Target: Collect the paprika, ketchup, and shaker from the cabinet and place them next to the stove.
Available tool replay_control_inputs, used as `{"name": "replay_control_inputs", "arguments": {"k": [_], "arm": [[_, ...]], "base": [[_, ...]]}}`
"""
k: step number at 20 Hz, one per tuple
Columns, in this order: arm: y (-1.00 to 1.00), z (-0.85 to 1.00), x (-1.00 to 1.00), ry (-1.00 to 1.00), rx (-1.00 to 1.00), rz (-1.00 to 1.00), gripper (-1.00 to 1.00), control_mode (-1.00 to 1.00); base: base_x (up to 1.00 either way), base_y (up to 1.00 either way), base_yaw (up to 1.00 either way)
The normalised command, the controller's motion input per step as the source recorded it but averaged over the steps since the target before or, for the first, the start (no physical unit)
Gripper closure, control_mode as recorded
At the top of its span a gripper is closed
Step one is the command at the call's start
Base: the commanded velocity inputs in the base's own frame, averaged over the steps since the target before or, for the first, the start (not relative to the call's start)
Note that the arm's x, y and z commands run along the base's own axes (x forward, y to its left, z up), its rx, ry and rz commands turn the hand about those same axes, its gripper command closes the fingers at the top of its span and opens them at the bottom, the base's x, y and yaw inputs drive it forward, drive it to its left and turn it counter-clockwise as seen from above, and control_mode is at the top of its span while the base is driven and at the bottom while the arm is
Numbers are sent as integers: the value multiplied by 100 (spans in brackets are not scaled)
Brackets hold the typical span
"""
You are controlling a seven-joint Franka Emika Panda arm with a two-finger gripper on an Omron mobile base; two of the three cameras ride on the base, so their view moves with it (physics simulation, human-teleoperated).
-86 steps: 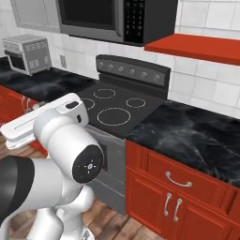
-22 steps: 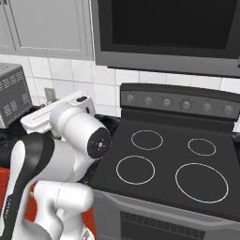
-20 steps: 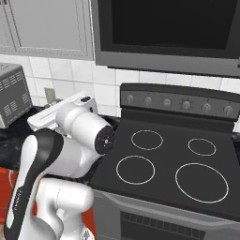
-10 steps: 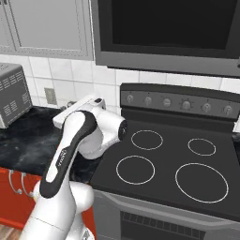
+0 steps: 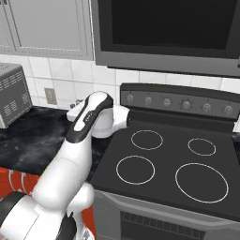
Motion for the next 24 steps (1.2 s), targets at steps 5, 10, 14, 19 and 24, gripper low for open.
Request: {"name": "replay_control_inputs", "arguments": {"k": [5, 10, 14, 19, 24], "arm": [[1, -59, 56, 0, -6, 11, 100, -100], [11, -61, 44, 0, -8, 8, 100, -100], [11, -52, 36, 0, -6, 7, 100, -100], [1, -51, 28, 0, -3, 8, 100, -100], [0, -44, 31, 0, 0, 8, 100, -100]], "base": [[0, 0, 0], [0, 0, 0], [0, 0, 0], [0, 0, 0], [0, 0, 0]]}}
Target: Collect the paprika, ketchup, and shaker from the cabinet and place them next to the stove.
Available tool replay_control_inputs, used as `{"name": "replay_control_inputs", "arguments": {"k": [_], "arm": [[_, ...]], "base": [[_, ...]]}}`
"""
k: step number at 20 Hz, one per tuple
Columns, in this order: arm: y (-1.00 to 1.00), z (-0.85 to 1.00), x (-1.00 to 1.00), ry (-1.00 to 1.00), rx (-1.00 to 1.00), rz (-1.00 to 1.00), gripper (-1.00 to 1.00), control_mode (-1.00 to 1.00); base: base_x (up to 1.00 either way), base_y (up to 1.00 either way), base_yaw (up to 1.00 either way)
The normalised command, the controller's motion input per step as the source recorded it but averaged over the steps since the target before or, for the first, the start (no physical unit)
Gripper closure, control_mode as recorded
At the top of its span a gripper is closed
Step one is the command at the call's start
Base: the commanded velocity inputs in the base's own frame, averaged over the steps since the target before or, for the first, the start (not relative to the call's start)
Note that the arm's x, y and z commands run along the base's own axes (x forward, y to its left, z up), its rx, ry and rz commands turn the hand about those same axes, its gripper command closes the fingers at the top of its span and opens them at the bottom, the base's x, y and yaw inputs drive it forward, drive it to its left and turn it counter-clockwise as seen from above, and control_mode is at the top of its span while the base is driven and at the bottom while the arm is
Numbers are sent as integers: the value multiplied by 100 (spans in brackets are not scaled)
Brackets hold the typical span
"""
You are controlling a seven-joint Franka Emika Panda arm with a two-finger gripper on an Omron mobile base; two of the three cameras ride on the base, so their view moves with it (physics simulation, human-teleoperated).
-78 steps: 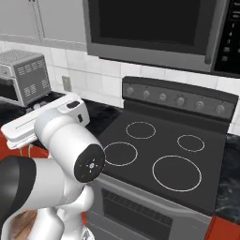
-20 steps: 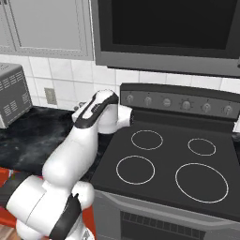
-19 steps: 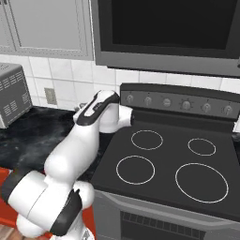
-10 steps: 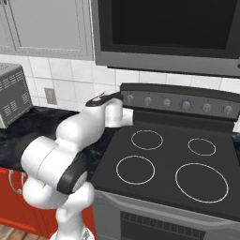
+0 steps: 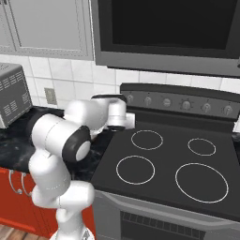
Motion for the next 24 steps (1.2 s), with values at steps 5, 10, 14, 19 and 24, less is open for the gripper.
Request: {"name": "replay_control_inputs", "arguments": {"k": [5, 10, 14, 19, 24], "arm": [[0, -28, 35, 0, 0, 10, 100, -100], [0, -29, 34, 1, 0, 11, 100, -100], [0, -34, 20, 0, 0, 8, 100, -100], [4, -37, 18, 0, 0, 4, 100, -100], [11, -32, 24, 0, 0, 1, 100, -100]], "base": [[0, 0, 0], [0, 0, 0], [0, 0, 0], [0, 0, 0], [0, 0, 0]]}}
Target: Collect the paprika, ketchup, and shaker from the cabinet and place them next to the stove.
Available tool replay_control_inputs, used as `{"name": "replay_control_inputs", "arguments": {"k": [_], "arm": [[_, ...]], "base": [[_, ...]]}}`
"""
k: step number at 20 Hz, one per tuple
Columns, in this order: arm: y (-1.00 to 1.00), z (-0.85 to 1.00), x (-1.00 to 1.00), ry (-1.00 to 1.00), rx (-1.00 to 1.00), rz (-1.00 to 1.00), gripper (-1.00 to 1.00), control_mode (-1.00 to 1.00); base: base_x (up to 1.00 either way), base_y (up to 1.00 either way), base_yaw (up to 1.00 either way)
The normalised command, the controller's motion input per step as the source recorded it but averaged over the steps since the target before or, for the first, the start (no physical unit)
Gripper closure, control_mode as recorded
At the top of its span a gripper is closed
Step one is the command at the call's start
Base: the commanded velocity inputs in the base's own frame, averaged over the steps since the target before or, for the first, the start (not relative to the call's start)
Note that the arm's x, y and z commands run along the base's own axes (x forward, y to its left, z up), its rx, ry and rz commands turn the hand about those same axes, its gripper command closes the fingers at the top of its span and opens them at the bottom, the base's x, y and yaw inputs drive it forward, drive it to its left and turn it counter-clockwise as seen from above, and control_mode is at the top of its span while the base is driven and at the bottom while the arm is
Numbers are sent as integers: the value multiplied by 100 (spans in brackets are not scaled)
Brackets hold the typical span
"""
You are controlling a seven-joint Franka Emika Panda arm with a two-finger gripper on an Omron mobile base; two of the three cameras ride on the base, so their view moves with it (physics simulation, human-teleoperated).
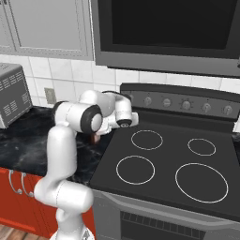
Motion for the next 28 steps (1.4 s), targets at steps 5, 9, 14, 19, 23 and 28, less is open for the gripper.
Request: {"name": "replay_control_inputs", "arguments": {"k": [5, 9, 14, 19, 23, 28], "arm": [[11, -35, 16, 0, -1, 1, -100, -100], [0, -5, -1, 0, -1, 1, -100, -100], [0, 7, -8, 0, 0, 0, -100, -100], [-2, 39, -2, 0, -1, 0, -100, -100], [-7, 55, -6, 0, -3, 0, -100, -100], [-4, 29, -44, 0, -2, 0, -100, -100]], "base": [[0, 0, 0], [0, 0, 0], [0, 0, 0], [0, 0, 0], [0, 0, 0], [0, 0, 0]]}}
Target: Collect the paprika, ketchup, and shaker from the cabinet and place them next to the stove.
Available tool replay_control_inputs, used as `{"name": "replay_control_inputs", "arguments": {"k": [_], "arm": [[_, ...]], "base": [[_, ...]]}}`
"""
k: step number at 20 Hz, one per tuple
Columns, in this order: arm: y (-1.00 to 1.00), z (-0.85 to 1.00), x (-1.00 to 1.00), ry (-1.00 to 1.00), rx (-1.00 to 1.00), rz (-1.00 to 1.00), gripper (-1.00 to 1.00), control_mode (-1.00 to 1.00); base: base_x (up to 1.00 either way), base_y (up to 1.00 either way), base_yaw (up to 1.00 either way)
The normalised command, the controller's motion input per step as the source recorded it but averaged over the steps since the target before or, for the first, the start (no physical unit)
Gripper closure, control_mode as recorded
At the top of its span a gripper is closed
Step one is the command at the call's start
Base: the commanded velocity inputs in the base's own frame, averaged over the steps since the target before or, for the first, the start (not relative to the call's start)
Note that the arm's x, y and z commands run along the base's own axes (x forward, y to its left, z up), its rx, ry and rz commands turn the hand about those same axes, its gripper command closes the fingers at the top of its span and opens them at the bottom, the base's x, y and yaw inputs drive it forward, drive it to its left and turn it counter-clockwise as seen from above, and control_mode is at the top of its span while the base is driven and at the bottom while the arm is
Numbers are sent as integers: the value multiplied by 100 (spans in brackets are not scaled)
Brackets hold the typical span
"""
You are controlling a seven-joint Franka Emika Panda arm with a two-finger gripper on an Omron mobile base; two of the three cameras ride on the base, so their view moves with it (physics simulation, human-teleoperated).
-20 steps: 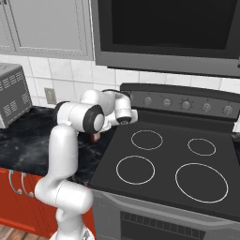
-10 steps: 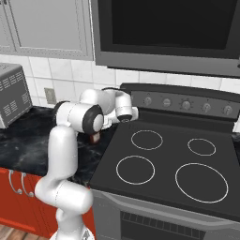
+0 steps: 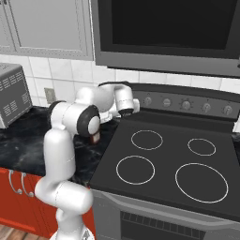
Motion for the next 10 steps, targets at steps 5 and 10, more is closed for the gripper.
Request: {"name": "replay_control_inputs", "arguments": {"k": [5, 10], "arm": [[0, 14, -88, 0, 0, -1, -100, -100], [0, 35, -100, 0, 0, -4, -100, -100]], "base": [[0, 0, 0], [0, 0, 0]]}}
